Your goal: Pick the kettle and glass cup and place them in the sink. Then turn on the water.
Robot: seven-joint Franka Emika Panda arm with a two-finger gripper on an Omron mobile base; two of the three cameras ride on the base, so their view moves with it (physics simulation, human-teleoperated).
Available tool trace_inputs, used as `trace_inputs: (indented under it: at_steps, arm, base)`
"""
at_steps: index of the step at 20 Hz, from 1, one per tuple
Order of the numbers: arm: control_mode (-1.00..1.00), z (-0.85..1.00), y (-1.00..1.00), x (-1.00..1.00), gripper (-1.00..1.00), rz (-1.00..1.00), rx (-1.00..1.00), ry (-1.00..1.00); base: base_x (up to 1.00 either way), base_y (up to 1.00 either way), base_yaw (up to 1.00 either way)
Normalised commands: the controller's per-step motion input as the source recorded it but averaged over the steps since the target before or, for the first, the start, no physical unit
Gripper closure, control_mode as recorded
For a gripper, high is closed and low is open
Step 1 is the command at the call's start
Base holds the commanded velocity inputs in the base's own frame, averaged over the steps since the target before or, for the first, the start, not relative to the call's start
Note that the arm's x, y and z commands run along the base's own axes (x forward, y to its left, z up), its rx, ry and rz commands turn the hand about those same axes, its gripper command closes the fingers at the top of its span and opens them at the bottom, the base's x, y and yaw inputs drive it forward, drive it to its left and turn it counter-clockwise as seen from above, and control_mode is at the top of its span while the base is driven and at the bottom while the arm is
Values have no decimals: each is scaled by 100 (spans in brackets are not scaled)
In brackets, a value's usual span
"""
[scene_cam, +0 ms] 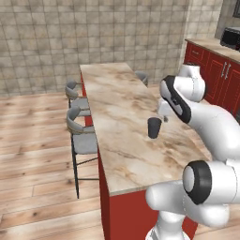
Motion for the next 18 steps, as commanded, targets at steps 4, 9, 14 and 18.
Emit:
trace_inputs:
  at_steps: [4,9,14,18]
  arm:
    - [-100,0,-5,44,-100,0,0,0]
    - [-100,-5,-5,42,-100,0,0,0]
    - [-100,-12,-18,33,-100,0,0,0]
    - [-100,-20,-14,25,-100,0,0,0]
  base:
    - [0,0,0]
    - [0,0,0]
    - [0,0,0]
    - [0,0,0]
